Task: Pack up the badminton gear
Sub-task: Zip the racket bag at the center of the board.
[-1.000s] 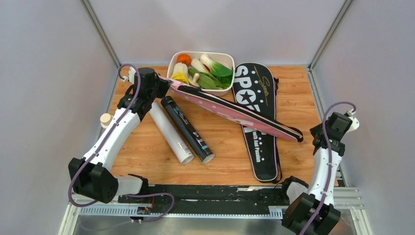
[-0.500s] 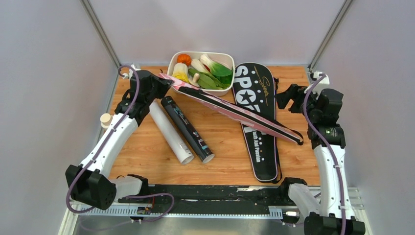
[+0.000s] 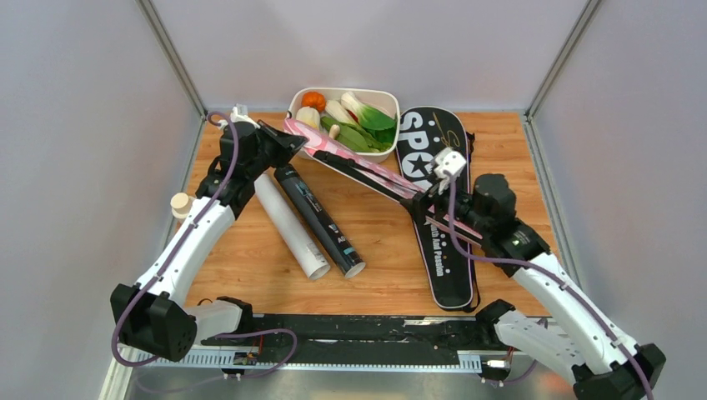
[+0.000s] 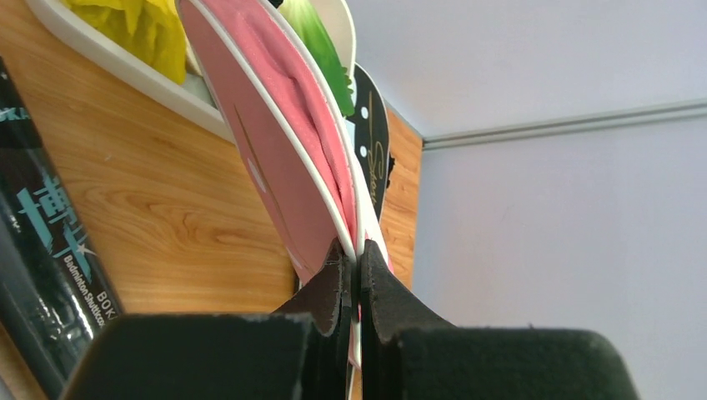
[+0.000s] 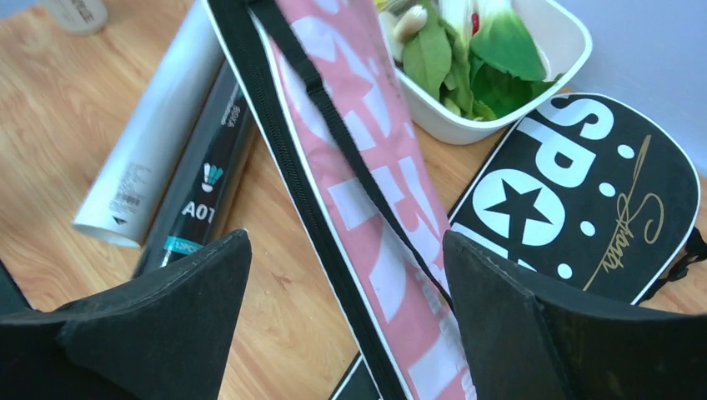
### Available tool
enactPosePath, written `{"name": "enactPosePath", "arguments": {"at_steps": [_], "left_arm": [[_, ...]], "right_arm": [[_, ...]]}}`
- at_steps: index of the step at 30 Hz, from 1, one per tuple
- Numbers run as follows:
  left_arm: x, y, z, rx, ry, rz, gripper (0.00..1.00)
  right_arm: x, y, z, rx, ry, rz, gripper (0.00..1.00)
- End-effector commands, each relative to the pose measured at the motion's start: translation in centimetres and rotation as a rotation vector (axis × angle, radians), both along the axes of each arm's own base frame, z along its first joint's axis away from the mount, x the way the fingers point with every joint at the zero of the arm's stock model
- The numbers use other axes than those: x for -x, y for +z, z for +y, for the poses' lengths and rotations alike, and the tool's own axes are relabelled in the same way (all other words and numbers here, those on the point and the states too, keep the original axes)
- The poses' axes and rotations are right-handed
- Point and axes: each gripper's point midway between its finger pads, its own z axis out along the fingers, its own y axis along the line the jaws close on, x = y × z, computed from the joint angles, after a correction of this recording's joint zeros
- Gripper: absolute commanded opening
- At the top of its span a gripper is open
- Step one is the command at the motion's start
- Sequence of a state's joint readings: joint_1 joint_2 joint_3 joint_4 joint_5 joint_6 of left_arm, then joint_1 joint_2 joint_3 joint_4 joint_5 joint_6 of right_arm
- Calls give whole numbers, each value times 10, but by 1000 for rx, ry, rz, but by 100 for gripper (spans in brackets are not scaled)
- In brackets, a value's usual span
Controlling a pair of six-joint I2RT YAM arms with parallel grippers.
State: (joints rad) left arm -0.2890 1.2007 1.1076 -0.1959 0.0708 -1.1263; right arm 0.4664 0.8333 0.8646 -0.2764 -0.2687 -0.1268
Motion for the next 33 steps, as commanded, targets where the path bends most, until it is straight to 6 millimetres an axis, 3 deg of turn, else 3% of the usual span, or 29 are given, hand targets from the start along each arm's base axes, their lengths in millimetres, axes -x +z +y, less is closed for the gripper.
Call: {"name": "enactPosePath", "arguments": {"at_steps": [1, 6, 8, 9, 11, 12, 13, 16, 18, 19, 22, 27, 30, 33], "left_arm": [[4, 52, -24, 41, -129, -173, 0], [3, 59, -37, 64, -168, -188, 0], [2, 60, -41, 70, -179, -192, 0], [1, 61, -42, 68, -185, -195, 0], [-1, 66, -44, 58, -200, -218, 0], [-1, 74, -45, 37, -212, -249, 0], [0, 83, -47, -3, -240, -290, 4], [1, 93, -49, -76, -284, -325, 20], [2, 101, -49, -110, -301, -345, 46], [3, 109, -49, -125, -308, -368, 63], [10, 116, -53, -164, -362, -408, 68], [36, 132, -66, -203, -515, -550, 69], [51, 131, -67, -238, -567, -592, 70], [56, 109, -61, -309, -572, -579, 70]], "right_arm": [[-19, -9, 13, 128, -62, -123, 92], [-32, -37, 33, 264, -114, -141, 92], [-42, -41, 38, 286, -134, -152, 88], [-49, -39, 36, 291, -177, -158, 76], [-64, -27, 25, 291, -290, -168, 24], [-70, -17, 18, 280, -355, -174, 5], [-75, 1, 12, 249, -413, -186, 0], [-80, 34, 0, 167, -453, -173, 0], [-84, 55, -15, 134, -488, -146, 0], [-90, 64, -33, 115, -542, -121, 0], [-100, 82, -67, 62, -612, -25, 0], [-112, 96, -82, -79, -551, 107, 0], [-123, 85, -82, -211, -476, 237, 0], [-133, 63, -91, -270, -467, 340, 0]]}}
